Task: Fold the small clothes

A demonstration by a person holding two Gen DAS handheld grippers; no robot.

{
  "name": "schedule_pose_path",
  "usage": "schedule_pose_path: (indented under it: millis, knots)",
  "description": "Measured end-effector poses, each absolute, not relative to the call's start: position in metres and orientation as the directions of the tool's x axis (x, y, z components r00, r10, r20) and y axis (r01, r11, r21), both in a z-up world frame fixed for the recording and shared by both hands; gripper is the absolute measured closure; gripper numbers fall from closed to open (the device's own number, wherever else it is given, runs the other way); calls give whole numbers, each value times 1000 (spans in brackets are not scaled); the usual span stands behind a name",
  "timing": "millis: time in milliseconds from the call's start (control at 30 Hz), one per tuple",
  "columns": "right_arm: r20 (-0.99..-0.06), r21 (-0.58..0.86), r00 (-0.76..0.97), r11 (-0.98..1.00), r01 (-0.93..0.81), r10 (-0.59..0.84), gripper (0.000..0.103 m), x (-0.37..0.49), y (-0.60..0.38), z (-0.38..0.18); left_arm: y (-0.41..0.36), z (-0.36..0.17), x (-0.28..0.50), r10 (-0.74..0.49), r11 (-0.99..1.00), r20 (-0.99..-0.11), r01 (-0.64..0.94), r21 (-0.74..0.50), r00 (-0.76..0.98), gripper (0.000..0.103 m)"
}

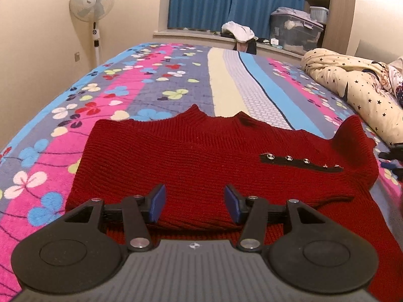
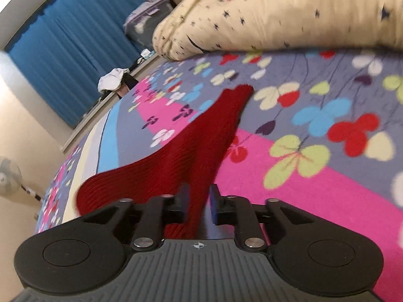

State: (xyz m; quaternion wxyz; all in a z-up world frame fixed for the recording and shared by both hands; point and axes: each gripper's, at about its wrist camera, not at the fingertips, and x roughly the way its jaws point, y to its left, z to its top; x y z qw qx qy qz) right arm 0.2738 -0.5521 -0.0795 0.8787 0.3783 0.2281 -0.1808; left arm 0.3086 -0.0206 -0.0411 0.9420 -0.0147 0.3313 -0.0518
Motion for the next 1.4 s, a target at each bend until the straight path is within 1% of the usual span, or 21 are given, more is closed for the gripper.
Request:
schedule_pose_path:
  millis: [33,67,167,267,300,333,400,433,533,667,833,933,1033,1133,1200,1300,1367,1400]
  knots:
    - [-541,587,828,638,497,-148,54,282,-558,-88,-19,-43,311,-110,994,-627,86,-69,771,46]
    - [-541,592,827,629,504,-153,51,287,-563,-94,-18,-46,313,-110,994,-632,84,-71,767,46]
    - [-503,613,848,623,487,-167,51,303,-571,-105,-19,-54,318,-106,994,-650,92,-56,753,46]
    - [-496,617,852,622,482,-167,51,319,-575,-105,-19,-60,320,-106,994,-656,96,-51,747,46]
    - [-499,605,849,630,487,-176,53,326,-573,-105,-18,-60,320,-106,994,-656,95,-52,747,46]
    - [-502,589,845,642,491,-186,65,330,-571,-105,-18,-61,320,-106,994,-656,95,-52,748,46]
    - [-513,557,835,664,500,-198,84,335,-565,-106,-18,-61,321,-112,994,-655,97,-59,748,46]
    - [-510,552,836,669,498,-202,88,334,-564,-104,-18,-61,322,-114,993,-654,98,-62,748,46]
    - [-474,586,852,643,493,-221,89,324,-566,-91,-17,-57,322,-115,993,-647,94,-67,754,46]
    - [-418,643,874,599,478,-248,90,298,-566,-57,-8,-46,321,-114,993,-632,66,-99,766,46]
    - [-388,685,874,543,487,-294,90,244,-552,-7,2,-29,321,-118,988,-615,27,-155,780,46]
    - [-380,706,874,514,486,-304,90,210,-544,5,4,-21,317,-137,981,-610,23,-191,780,46]
    - [-408,722,856,462,515,-317,90,184,-546,-9,0,-15,311,-157,979,-599,44,-199,785,46]
    - [-515,681,780,382,624,-356,90,176,-555,-38,-3,-13,306,-157,982,-597,58,-181,787,46]
    - [-532,686,756,330,649,-382,90,175,-560,-45,-1,-12,306,-146,983,-597,48,-176,789,46]
    - [-479,672,766,383,634,-428,91,188,-547,-25,13,-7,310,-126,979,-596,3,-202,793,46]
    - [-409,642,812,502,580,-415,91,205,-517,3,26,-4,316,-98,977,-599,-39,-212,795,46]
    - [-359,617,851,587,524,-383,91,216,-495,18,33,-3,319,-83,975,-599,-59,-214,796,46]
